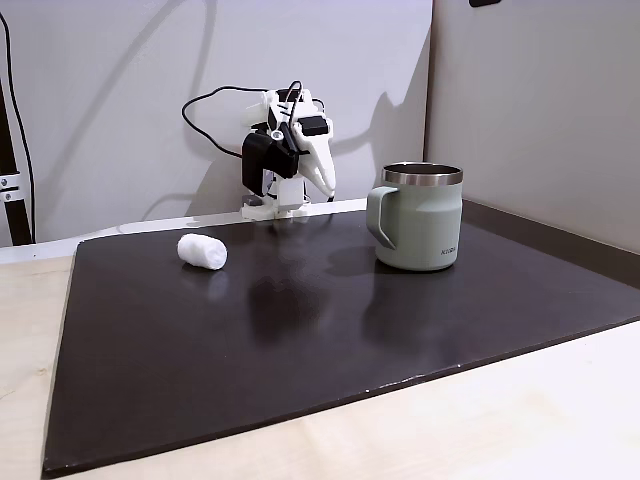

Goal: Grasp a gauze and put it in the cup.

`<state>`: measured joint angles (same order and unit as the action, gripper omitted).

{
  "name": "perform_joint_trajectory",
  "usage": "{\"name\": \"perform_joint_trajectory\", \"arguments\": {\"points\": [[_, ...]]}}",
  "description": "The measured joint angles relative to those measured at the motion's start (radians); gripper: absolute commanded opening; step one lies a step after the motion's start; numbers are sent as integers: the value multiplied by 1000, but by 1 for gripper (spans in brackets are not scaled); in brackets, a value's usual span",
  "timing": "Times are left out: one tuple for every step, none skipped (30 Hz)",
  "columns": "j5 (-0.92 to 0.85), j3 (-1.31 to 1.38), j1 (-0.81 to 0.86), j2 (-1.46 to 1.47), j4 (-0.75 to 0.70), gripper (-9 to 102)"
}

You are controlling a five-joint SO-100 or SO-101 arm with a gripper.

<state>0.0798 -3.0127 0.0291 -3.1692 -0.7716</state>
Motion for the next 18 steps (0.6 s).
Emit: {"name": "perform_joint_trajectory", "arguments": {"points": [[0,0,0,0,0,0],[-18,0,-2,0,0,0],[-60,0,-34,0,0,0],[-94,0,-75,0,0,0],[-110,0,-89,0,0,0],[-120,0,-80,0,0,0],[-127,0,-80,0,0,0],[-130,0,-100,0,0,0],[-135,0,-106,0,0,0],[-137,0,-95,0,0,0],[-138,0,-87,0,0,0],[-138,0,-95,0,0,0],[-140,0,-106,0,0,0],[-140,0,-104,0,0,0],[-140,0,-92,0,0,0],[-140,0,-94,0,0,0],[-140,0,-104,0,0,0],[-140,0,-107,0,0,0]]}}
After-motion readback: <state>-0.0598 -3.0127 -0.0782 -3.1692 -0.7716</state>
